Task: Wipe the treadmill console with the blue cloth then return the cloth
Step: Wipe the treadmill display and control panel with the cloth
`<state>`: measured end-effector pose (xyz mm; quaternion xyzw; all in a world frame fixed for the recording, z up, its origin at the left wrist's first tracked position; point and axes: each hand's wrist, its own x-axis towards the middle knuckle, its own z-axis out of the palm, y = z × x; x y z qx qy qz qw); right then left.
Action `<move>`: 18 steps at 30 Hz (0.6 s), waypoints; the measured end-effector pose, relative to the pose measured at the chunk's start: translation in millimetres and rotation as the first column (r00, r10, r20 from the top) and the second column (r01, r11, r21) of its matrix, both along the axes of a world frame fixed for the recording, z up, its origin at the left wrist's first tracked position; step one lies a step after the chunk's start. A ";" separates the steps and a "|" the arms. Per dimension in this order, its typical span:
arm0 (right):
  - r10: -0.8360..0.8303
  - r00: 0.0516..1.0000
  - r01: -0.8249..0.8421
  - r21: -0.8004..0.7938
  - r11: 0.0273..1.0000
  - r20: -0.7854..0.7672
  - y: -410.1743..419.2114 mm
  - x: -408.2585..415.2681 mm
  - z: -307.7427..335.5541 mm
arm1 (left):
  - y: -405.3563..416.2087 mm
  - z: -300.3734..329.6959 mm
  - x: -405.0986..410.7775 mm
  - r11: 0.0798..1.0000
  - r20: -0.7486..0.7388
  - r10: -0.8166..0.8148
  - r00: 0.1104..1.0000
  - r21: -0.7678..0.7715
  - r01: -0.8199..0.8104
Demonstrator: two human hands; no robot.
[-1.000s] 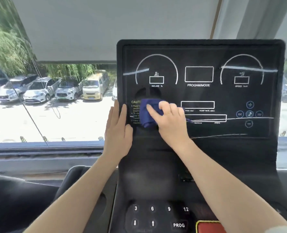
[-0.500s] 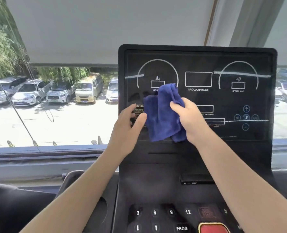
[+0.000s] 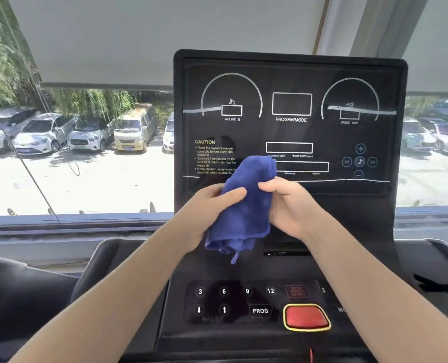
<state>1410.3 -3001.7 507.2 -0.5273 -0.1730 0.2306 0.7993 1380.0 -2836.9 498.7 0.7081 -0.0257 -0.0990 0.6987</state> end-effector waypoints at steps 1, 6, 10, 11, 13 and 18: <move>-0.016 0.998 0.019 -0.054 0.998 0.058 -0.5 -1.5 -1.3 | -0.8 -3.1 0.2 0.997 0.047 0.057 0.997 0.042 -0.059; -0.370 0.853 0.489 -0.313 0.814 0.369 -3.8 2.4 -12.5 | -6.9 -11.5 0.5 0.976 0.073 0.151 0.986 -0.167 -0.137; -0.313 0.944 0.327 -0.192 0.925 0.103 -1.3 0.5 -20.3 | -8.4 -7.8 0.7 0.905 0.029 -0.006 1.000 -0.425 0.018; -0.232 0.973 0.232 -0.109 0.967 0.013 2.2 -3.8 -20.6 | -9.6 -6.4 2.4 0.899 0.032 -0.028 0.999 -0.436 0.039; -0.144 0.989 0.144 0.010 0.990 -0.035 15.3 -13.5 -21.3 | -14.4 -3.0 6.7 0.941 0.107 0.052 0.993 -0.339 -0.012; -0.377 0.881 0.416 -0.089 0.905 0.286 42.6 6.6 -18.1 | -7.1 10.9 28.1 0.926 0.546 0.346 0.763 -0.070 -0.370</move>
